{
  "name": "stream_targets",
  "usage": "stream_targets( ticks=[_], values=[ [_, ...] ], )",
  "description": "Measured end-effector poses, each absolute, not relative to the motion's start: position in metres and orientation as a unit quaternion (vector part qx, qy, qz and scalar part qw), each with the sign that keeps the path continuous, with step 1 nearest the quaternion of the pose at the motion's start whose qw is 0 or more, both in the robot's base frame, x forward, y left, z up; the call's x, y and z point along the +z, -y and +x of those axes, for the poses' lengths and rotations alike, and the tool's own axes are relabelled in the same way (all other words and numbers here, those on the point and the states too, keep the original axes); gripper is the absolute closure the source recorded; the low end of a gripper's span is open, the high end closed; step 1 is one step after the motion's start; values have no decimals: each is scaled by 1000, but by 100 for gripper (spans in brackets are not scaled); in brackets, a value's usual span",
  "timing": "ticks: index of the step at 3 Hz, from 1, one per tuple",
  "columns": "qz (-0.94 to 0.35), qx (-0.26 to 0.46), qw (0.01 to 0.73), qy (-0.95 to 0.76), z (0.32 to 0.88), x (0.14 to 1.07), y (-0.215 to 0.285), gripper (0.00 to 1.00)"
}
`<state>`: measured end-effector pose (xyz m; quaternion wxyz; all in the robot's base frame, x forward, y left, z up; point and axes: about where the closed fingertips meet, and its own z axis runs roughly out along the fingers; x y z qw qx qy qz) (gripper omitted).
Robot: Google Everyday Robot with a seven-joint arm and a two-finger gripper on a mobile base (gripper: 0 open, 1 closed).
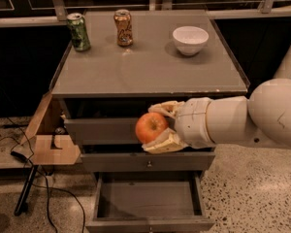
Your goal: Pick orange from bottom drawer and place on counter
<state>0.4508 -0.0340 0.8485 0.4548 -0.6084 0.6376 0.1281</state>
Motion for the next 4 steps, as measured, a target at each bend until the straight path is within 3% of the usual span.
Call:
stream_targets(
  ticks=[1, 4],
  values=[
    [-605, 130, 454, -641, 458, 853, 33, 100],
    [-535, 137, 472, -687, 593, 867, 37, 100]
  ],
)
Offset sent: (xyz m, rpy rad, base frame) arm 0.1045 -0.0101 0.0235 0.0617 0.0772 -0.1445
